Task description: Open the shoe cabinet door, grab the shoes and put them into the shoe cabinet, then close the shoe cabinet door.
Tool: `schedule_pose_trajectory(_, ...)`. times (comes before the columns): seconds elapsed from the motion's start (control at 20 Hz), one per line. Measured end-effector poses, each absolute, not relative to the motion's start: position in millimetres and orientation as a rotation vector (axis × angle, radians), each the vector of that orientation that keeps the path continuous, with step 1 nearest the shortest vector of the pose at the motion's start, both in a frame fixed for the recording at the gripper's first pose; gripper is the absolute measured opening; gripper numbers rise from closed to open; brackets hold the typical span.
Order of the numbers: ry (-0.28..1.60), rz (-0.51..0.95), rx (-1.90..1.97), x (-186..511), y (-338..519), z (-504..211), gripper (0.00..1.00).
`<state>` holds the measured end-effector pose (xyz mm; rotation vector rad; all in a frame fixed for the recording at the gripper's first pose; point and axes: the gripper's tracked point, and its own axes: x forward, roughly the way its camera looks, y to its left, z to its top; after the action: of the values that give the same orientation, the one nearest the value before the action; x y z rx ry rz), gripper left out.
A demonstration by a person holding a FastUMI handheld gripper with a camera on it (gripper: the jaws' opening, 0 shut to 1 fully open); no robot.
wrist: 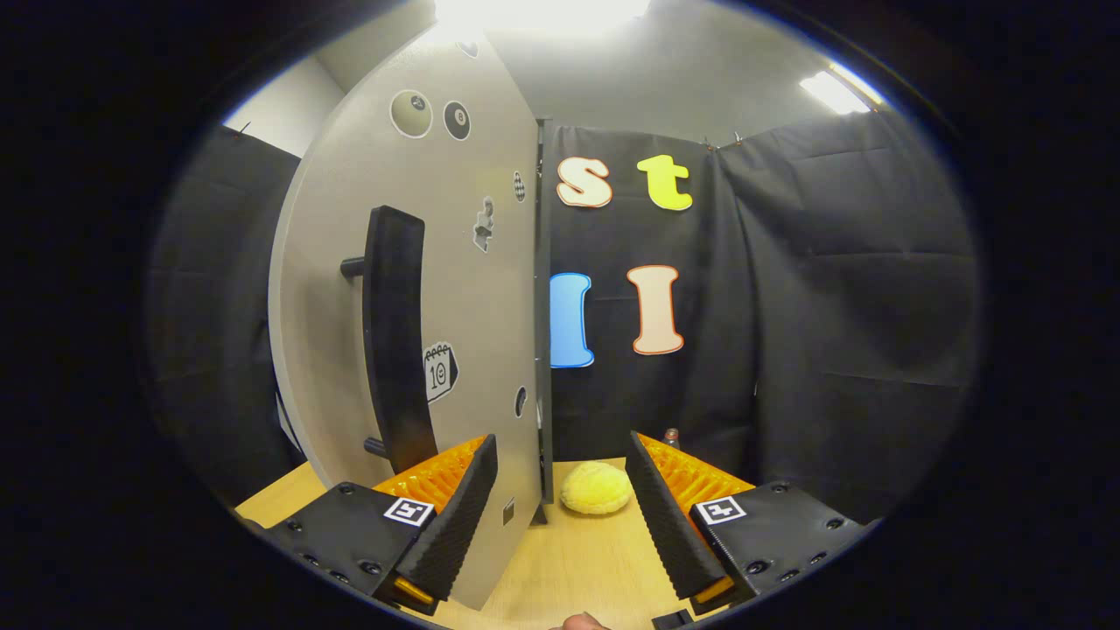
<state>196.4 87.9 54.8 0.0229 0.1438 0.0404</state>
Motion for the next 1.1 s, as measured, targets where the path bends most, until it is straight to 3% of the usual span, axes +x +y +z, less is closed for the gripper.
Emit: schedule_pose_trajectory(1.1, 0.166, 0.352, -0.013, 258, 288, 59, 0.96)
